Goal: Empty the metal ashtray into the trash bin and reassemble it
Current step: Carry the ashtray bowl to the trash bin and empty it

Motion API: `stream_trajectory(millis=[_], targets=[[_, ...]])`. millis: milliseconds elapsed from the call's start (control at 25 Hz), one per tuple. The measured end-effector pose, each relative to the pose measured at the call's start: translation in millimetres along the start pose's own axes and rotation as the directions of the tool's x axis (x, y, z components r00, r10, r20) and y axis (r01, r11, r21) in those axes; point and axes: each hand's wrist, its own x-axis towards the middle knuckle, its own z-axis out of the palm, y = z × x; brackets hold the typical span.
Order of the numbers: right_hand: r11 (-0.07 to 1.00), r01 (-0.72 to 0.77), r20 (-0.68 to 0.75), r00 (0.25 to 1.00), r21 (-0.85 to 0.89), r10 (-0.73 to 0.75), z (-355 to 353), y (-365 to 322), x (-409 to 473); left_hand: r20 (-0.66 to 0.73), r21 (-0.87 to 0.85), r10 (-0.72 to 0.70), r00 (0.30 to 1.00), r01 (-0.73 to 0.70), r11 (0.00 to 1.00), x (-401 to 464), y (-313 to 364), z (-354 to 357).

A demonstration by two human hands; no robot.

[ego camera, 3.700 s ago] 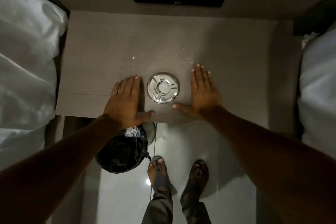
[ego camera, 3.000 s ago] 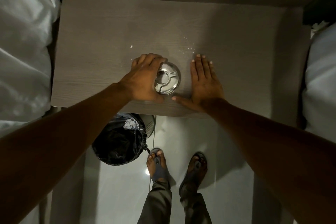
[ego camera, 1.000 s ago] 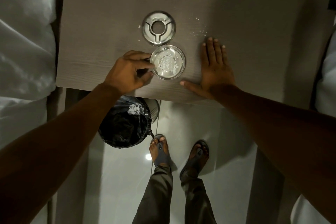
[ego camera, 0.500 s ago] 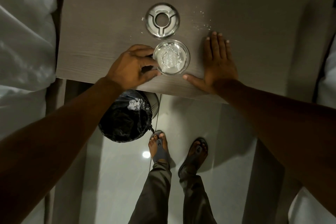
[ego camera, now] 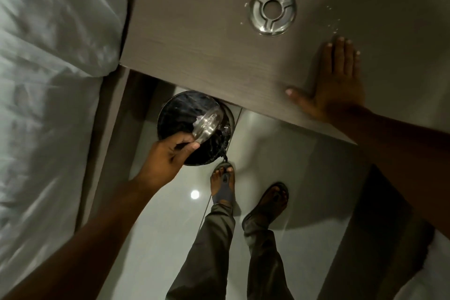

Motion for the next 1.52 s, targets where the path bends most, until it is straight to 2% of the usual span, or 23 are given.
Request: stream_trajectory(millis=[200, 400, 480, 560, 680, 800, 960, 1120, 1240, 1320, 1400, 1440, 1520], targets=[[0.999, 0.046, -0.014, 0.999, -0.004, -0.046, 3, -17, 2, -0.006, 0.155, -0.114, 0.993, 0.113, 0.981, -8, -37, -7], [0.995, 0.095, -0.013, 0.995, 0.013, -0.095, 12, -36, -1, -0.034, 0.168, -0.179, 0.983, 0.182, 0.969, -16, -59, 5], [0.993, 0.116, -0.014, 0.993, 0.008, -0.116, 14, -43, 0, -0.062, 0.045, -0.280, 0.958, 0.283, 0.958, -18, -63, 9], [0.991, 0.132, -0.026, 0.991, -0.001, -0.132, 15, -46, 1, -0.090, -0.186, -0.376, 0.922, 0.355, 0.916, -20, -66, 15], [0.991, 0.135, -0.028, 0.990, -0.010, -0.135, 16, -47, 1, -0.105, -0.580, -0.562, 0.821, 0.409, 0.705, -19, -67, 25], [0.991, 0.131, -0.025, 0.991, 0.010, -0.131, 16, -46, -4, -0.047, -0.708, -0.658, 0.752, 0.440, 0.553, -15, -66, 32], [0.992, 0.122, -0.014, 0.992, 0.034, -0.122, 20, -55, -8, -0.019, -0.726, -0.665, 0.746, 0.447, 0.523, -12, -67, 34], [0.992, 0.112, -0.002, 0.994, 0.054, -0.113, 19, -63, -6, -0.030, -0.727, -0.651, 0.759, 0.430, 0.535, -11, -72, 33], [0.994, 0.104, 0.068, 0.992, 0.025, -0.105, 16, -64, -7, -0.031, -0.722, -0.644, 0.765, 0.429, 0.544, -12, -77, 39], [0.995, 0.074, 0.116, 0.990, 0.064, -0.081, 8, -68, -8, -0.029, -0.722, -0.647, 0.762, 0.431, 0.541, -15, -80, 43], [0.981, 0.056, 0.109, 0.991, 0.187, -0.077, -4, -79, -17, -0.027, -0.719, -0.638, 0.769, 0.429, 0.547, -12, -76, 51], [0.955, 0.093, 0.058, 0.992, 0.283, -0.113, -11, -89, -27, -0.025, -0.712, -0.621, 0.784, 0.422, 0.561, -6, -70, 56], [0.858, 0.133, -0.038, 0.991, 0.497, -0.132, -25, -124, -52, -0.023, -0.693, -0.554, 0.832, 0.386, 0.609, 12, -54, 66]])
